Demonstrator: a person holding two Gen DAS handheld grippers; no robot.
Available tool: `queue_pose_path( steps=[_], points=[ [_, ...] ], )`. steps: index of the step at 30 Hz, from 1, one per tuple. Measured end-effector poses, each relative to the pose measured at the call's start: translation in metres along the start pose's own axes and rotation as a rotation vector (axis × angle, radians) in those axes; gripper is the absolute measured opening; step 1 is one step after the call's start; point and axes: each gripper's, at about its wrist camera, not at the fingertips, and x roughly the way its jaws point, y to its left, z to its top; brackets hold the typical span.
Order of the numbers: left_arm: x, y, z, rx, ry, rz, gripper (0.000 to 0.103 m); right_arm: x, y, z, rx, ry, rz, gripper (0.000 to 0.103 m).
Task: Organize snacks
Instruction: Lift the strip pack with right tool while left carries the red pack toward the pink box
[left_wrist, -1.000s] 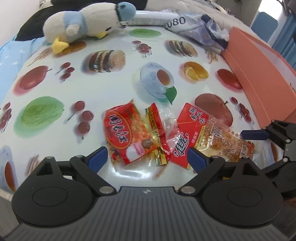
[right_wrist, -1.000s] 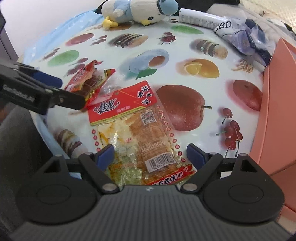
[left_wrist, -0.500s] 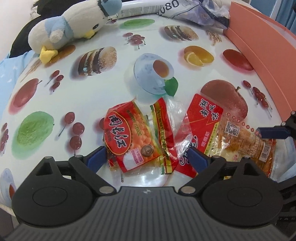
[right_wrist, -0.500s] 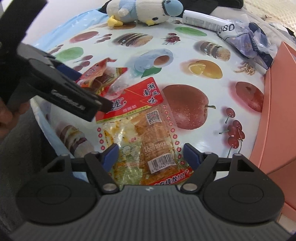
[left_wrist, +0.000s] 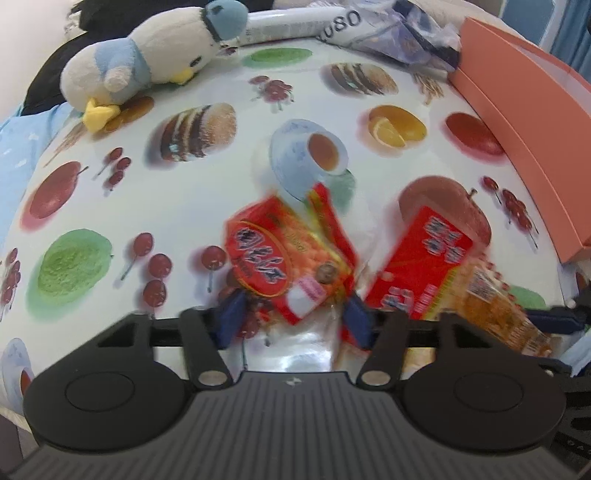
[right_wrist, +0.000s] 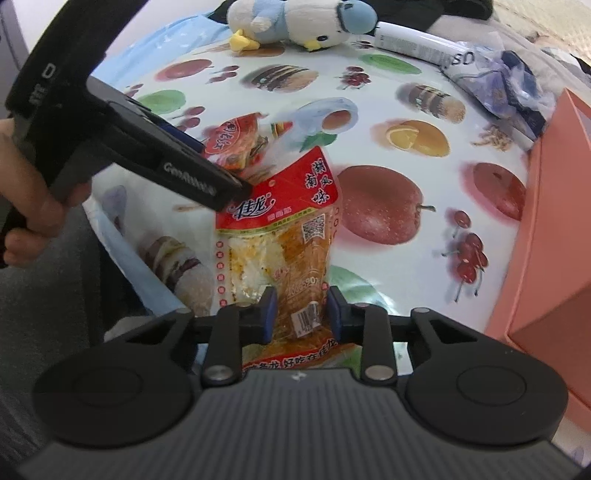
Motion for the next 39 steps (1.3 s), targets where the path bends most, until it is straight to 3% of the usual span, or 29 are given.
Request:
queue_pose_path(
  steps=[7,19,39],
  points=[
    [-0.005,0.006,-0.005,-0.036,-0.038,0.001,0.049,-0.014,-0.010,-0.016,0.090,0.017,-0.062,0.031],
    [-0.032,0.017,-0.018,-0.199,-0.072,-0.053,0.046,-0.036,-0.024,-0.029,0.298,-0.054,-0.078,0.031],
    [-0.073,0.008,-0.030,-0.275,-0.149,-0.089,0.033,-0.077,-0.019,-0.022,0.382,-0.172,-0.116,0.031]
  ],
)
